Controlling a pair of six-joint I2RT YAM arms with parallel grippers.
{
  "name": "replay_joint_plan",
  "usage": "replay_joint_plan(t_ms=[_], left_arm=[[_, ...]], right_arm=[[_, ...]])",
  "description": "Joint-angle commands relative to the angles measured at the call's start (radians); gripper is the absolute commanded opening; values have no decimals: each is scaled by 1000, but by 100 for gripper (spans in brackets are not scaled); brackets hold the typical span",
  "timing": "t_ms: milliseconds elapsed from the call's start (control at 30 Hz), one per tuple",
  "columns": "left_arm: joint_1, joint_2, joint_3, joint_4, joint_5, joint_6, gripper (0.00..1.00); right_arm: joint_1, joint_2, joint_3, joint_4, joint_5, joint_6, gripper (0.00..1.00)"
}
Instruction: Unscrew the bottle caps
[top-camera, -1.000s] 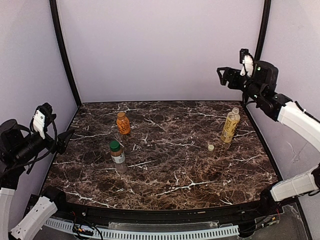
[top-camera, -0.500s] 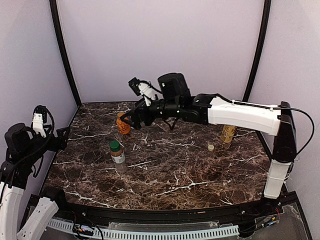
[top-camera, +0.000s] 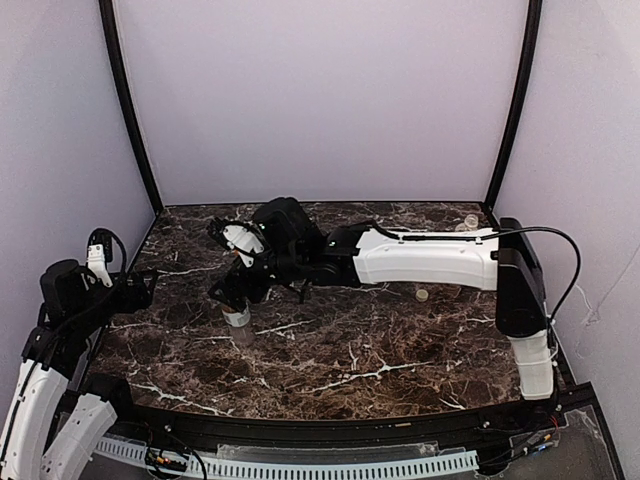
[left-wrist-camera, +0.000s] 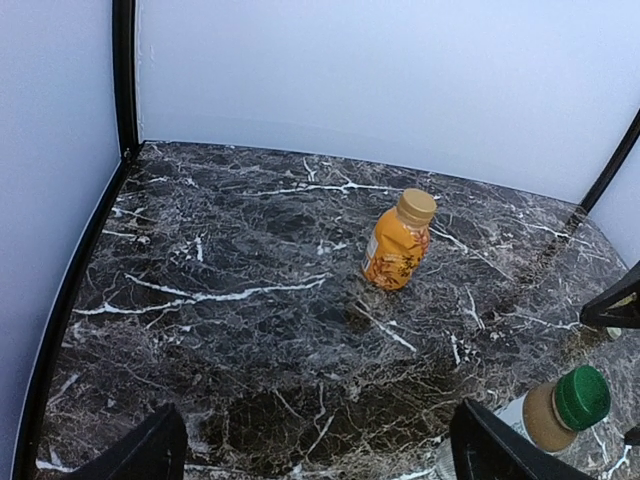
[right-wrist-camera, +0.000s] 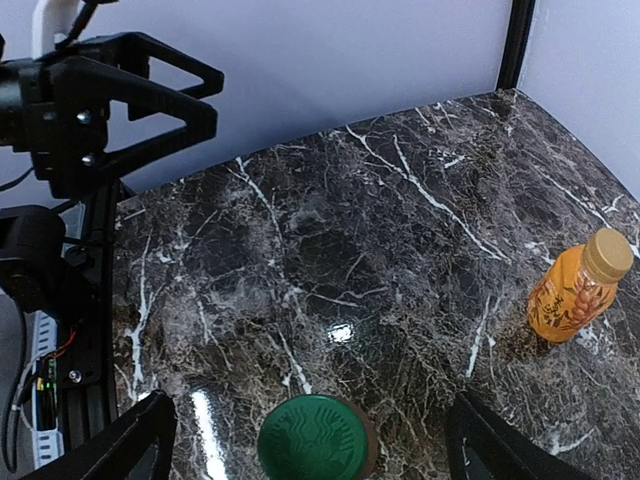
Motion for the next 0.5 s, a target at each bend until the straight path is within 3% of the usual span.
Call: replay_joint_plan(t_ms=[0, 467], left_arm=[[6, -5, -14, 52, 29, -24, 92], [10, -1, -25, 55, 20, -28, 92]], right_arm=[[-3, 63, 73, -44, 73, 46, 88], [20, 84, 71, -48, 66, 26, 63]])
